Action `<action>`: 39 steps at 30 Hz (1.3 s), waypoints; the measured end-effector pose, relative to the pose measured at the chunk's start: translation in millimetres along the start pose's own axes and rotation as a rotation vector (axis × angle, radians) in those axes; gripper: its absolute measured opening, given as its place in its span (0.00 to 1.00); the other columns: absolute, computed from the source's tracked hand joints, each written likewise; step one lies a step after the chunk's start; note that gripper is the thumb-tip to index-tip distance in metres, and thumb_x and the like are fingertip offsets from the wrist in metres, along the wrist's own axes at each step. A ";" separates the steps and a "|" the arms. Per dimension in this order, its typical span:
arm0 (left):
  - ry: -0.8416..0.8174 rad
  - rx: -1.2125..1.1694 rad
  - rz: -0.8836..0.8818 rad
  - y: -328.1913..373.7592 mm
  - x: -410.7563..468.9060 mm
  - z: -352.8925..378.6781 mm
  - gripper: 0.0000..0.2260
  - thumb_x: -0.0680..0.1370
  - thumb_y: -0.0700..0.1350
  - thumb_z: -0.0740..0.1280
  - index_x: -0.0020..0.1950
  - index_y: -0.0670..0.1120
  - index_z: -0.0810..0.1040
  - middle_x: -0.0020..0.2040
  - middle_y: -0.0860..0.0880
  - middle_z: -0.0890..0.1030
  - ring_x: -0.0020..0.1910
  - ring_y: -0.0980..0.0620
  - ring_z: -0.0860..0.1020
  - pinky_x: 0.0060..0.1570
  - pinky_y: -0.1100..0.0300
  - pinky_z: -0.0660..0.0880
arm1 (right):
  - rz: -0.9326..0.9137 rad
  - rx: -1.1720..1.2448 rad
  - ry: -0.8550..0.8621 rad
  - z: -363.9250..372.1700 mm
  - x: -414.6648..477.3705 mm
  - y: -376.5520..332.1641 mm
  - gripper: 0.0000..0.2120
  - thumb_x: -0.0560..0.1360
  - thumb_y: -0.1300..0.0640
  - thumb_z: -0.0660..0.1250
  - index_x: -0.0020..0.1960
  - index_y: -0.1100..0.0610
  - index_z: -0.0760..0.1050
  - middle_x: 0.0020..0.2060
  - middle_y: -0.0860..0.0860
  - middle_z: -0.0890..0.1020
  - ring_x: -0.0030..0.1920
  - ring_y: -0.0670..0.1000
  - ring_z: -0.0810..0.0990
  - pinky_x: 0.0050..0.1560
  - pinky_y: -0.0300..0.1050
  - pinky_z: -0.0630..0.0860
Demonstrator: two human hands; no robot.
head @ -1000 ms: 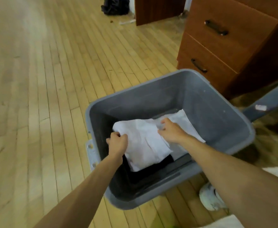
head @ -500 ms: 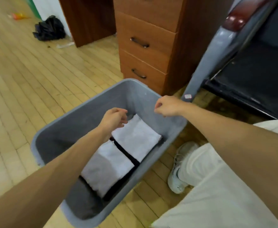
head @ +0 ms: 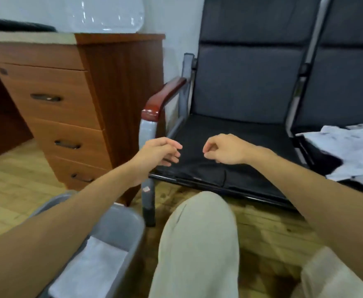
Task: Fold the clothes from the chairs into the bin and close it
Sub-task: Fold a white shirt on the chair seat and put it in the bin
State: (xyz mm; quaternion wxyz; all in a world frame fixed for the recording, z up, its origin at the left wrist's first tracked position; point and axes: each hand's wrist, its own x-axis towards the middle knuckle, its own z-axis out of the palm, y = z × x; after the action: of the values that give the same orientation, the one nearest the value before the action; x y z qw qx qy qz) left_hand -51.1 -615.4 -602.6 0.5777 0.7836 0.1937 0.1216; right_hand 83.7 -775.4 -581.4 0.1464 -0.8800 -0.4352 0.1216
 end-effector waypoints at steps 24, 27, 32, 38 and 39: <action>-0.612 0.169 0.135 34.1 146.9 309.8 0.09 0.80 0.42 0.61 0.50 0.50 0.81 0.48 0.50 0.82 0.46 0.56 0.80 0.44 0.67 0.72 | 0.882 -0.086 0.420 -17.0 -81.9 309.4 0.19 0.77 0.56 0.61 0.68 0.54 0.72 0.62 0.55 0.77 0.62 0.57 0.75 0.57 0.47 0.71; -0.601 0.149 0.128 37.3 146.7 318.0 0.09 0.80 0.41 0.61 0.49 0.49 0.81 0.47 0.50 0.82 0.45 0.56 0.80 0.44 0.66 0.72 | 0.955 -0.097 0.325 -9.0 -99.0 323.8 0.17 0.79 0.54 0.58 0.66 0.57 0.71 0.62 0.57 0.77 0.61 0.58 0.75 0.57 0.47 0.71; -0.603 0.156 0.118 39.6 138.0 320.8 0.10 0.80 0.40 0.61 0.50 0.48 0.81 0.47 0.49 0.83 0.45 0.56 0.81 0.44 0.66 0.73 | 0.925 -0.155 0.412 -7.7 -106.2 325.9 0.11 0.78 0.55 0.60 0.57 0.59 0.75 0.54 0.57 0.79 0.54 0.57 0.78 0.51 0.46 0.74; -0.579 0.143 0.133 42.0 134.2 307.5 0.10 0.79 0.38 0.62 0.49 0.48 0.82 0.45 0.48 0.83 0.44 0.54 0.82 0.51 0.59 0.77 | 0.719 -0.117 0.781 -29.7 -110.1 298.9 0.10 0.79 0.54 0.61 0.48 0.56 0.79 0.43 0.53 0.82 0.46 0.56 0.79 0.44 0.47 0.72; -0.582 0.128 0.142 42.8 134.7 304.4 0.10 0.79 0.38 0.62 0.50 0.48 0.82 0.45 0.48 0.84 0.44 0.54 0.82 0.53 0.58 0.77 | 0.660 -0.103 0.828 -32.7 -109.0 293.6 0.10 0.79 0.55 0.60 0.46 0.56 0.79 0.40 0.52 0.82 0.44 0.55 0.79 0.44 0.47 0.73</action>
State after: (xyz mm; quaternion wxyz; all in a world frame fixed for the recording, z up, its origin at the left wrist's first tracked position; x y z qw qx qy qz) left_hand 202.6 -827.9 -658.4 0.5483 0.8319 -0.0278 -0.0803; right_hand 244.7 -1037.5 -648.3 0.2164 -0.9506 -0.0462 -0.2178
